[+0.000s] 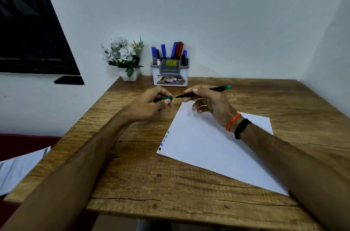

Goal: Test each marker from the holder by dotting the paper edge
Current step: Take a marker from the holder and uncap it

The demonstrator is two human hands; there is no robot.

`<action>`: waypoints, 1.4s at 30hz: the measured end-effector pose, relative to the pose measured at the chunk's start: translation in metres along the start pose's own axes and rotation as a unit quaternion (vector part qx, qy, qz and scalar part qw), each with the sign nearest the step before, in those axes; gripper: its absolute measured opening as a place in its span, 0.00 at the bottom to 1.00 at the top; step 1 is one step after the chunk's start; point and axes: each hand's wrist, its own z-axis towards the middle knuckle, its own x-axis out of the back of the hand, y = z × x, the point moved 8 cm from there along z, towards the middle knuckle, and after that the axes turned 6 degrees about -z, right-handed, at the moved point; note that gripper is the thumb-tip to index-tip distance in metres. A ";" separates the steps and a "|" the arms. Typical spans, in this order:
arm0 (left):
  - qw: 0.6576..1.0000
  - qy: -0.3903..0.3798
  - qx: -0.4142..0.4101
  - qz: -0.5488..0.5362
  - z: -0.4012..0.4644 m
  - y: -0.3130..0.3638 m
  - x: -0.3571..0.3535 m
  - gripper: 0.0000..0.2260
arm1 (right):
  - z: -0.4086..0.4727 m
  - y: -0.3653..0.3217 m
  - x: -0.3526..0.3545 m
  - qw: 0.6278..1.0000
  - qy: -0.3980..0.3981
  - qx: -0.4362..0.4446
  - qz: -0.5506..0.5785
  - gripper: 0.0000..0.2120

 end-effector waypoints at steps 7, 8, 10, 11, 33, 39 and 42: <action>0.998 0.007 -0.015 -0.057 0.000 0.008 -0.005 0.06 | 0.000 0.001 -0.003 1.000 -0.025 -0.003 -0.003 0.15; 0.998 0.006 -0.018 -0.057 0.000 0.009 -0.007 0.06 | 0.000 0.001 -0.004 1.000 -0.026 -0.002 -0.004 0.12; 0.998 0.006 -0.025 -0.055 0.000 0.011 -0.009 0.05 | 0.000 0.002 -0.007 1.000 -0.019 -0.005 -0.001 0.06; 0.998 0.005 -0.026 -0.056 0.000 0.011 -0.009 0.05 | 0.000 0.002 -0.008 1.000 -0.015 -0.004 -0.002 0.03; 0.991 0.061 -0.002 -0.115 -0.001 0.010 -0.017 0.03 | 0.009 0.004 0.008 0.988 0.046 0.111 -0.098 0.13; 0.990 0.067 0.011 -0.120 0.000 0.007 -0.015 0.02 | 0.012 0.000 0.000 0.987 0.020 0.119 -0.109 0.14; 0.986 0.078 0.006 -0.145 0.003 0.011 -0.005 0.02 | 0.013 -0.007 -0.001 0.986 0.010 0.112 -0.123 0.09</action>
